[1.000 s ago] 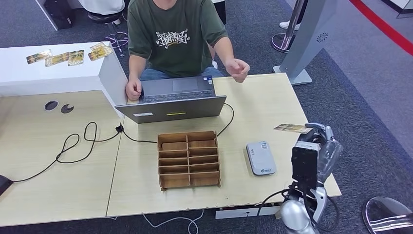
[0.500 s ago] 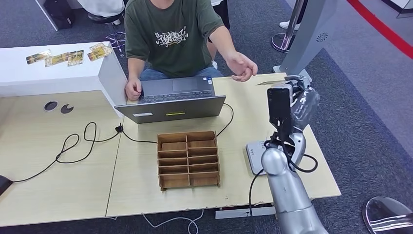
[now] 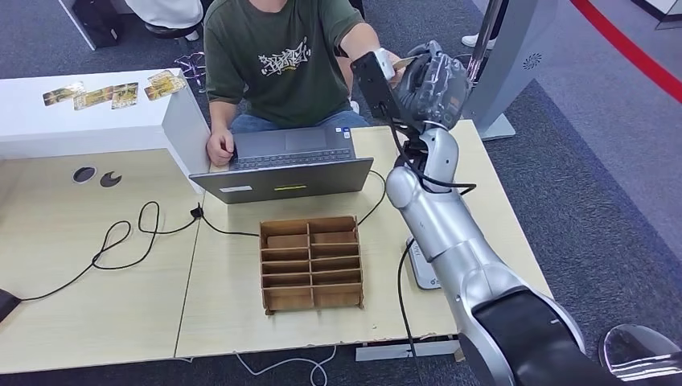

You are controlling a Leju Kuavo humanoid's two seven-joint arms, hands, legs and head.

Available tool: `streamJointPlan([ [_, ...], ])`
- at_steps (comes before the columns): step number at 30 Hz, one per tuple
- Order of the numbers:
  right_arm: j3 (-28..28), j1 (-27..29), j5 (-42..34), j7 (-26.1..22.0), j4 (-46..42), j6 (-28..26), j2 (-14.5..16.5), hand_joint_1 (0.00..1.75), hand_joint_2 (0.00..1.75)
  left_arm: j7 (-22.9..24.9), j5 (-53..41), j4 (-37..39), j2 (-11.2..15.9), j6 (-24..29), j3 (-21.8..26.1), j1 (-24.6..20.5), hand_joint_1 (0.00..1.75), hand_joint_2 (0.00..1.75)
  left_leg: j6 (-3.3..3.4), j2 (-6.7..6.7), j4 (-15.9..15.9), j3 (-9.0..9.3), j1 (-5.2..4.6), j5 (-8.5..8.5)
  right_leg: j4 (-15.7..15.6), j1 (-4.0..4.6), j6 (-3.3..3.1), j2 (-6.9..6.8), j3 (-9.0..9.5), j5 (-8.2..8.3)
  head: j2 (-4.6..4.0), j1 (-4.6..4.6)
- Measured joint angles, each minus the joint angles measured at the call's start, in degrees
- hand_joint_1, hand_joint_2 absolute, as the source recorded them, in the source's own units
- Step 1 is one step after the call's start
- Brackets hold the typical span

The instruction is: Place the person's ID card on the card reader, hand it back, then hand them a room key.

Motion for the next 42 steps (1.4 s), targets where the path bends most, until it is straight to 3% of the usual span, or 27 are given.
streamJointPlan([
  [8, 4.09, -9.4, 6.52, 6.41, 12.81, 2.22, 1.94, 1.75, 1.75, 0.93, -0.95, 0.0, -0.07, 0.39, -1.63, -1.0, 0.0, 0.0, 0.0, -0.03, 0.0, -0.02, 0.0, 0.0, 0.0, 0.0, 0.0, -0.03, -0.01, 0.0, 0.0, 0.0],
  [22, 6.13, -13.07, 7.87, 7.73, 19.01, 3.32, 3.47, 1.75, 1.75, 1.29, -1.0, 0.0, -0.1, 0.69, -3.02, -1.56, 0.0, 0.0, 0.0, -0.05, 0.01, -0.07, 0.0, 0.0, -0.01, 0.0, 0.0, -0.04, -0.05, -0.01, -0.01, 0.0],
  [24, 6.21, -13.09, 7.87, 7.75, 19.37, 3.32, 3.55, 1.56, 1.75, 1.32, -1.0, 0.0, -0.1, 0.69, -3.06, -1.56, 0.0, 0.0, 0.0, -0.04, 0.01, -0.07, 0.0, 0.0, -0.01, 0.0, 0.0, -0.04, -0.06, -0.01, -0.01, 0.0],
  [26, 6.24, -13.11, 7.83, 7.77, 19.72, 3.34, 3.6, 0.69, 1.75, 1.36, -1.0, 0.0, -0.1, 0.69, -3.11, -1.58, 0.0, 0.0, 0.0, -0.05, 0.01, -0.06, 0.0, 0.0, -0.01, 0.0, 0.0, -0.04, -0.05, -0.01, -0.01, 0.0],
  [28, 6.24, -13.16, 7.75, 7.75, 20.01, 3.37, 3.62, 0.0, 1.75, 1.41, -1.0, 0.0, -0.09, 0.69, -3.15, -1.59, 0.0, 0.0, 0.0, -0.05, 0.01, -0.06, 0.0, 0.0, -0.01, 0.0, 0.0, -0.04, -0.05, -0.01, -0.01, 0.0],
  [42, 6.23, -13.32, 7.83, 7.08, 20.67, 3.16, 4.08, 0.0, 1.75, 1.87, -0.75, 0.0, -0.08, 0.71, -3.18, -1.65, 0.0, 0.0, 0.0, -0.04, 0.01, -0.05, 0.0, 0.0, -0.01, 0.0, 0.0, -0.03, -0.05, 0.0, -0.01, 0.0],
])
